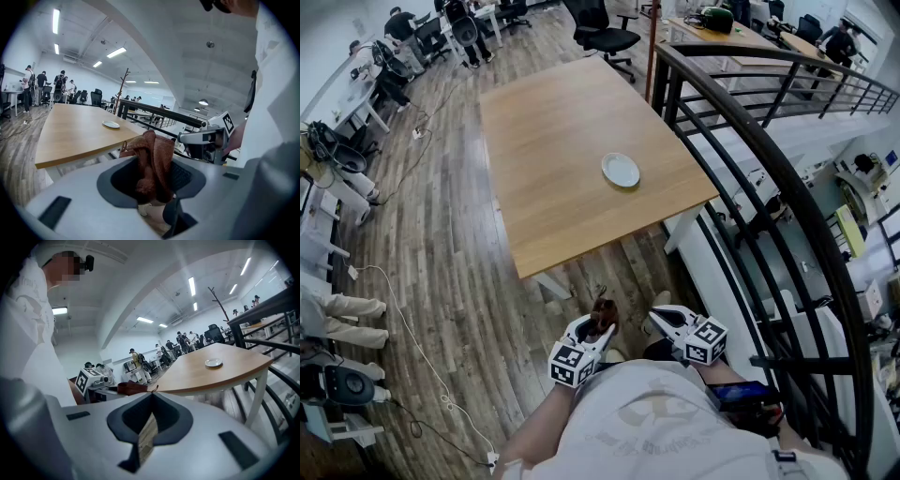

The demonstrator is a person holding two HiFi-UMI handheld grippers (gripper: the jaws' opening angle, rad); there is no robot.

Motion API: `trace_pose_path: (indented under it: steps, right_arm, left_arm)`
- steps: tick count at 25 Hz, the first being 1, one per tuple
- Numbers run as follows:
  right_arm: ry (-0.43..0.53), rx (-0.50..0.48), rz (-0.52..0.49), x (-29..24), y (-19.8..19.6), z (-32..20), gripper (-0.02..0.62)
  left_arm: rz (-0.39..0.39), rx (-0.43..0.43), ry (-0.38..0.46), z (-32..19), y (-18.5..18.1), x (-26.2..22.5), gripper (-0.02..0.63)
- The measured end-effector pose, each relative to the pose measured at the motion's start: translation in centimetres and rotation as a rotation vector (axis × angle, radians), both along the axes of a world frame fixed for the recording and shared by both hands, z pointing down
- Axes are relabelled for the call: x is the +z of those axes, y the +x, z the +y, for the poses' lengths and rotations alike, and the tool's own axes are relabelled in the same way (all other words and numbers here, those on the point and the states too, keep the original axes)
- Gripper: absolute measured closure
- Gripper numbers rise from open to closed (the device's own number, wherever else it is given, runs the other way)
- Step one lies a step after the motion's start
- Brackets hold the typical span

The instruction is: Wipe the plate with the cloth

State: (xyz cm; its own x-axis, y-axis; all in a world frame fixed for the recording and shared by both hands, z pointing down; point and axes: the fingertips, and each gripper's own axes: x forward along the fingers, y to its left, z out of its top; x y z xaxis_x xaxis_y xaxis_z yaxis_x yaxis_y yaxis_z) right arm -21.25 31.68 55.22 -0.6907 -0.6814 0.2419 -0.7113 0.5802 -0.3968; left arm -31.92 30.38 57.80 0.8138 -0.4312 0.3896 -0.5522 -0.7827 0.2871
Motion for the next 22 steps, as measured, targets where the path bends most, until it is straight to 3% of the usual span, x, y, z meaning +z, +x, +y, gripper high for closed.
trace_pose_path:
  steps: [14, 22]
  right_arm:
    - [0.036, 0.038, -0.032, -0.8, 0.1, -1.5, 0.581]
    - [-0.009, 0.075, -0.012, 0.1, 0.5, -0.1, 0.581]
  left_arm:
    - [-0.015, -0.054, 0.019, 0.1, -2.3, -0.4, 0.437]
    - [-0.014, -0.013, 0.003, 0.7, -1.7, -0.3, 0.437]
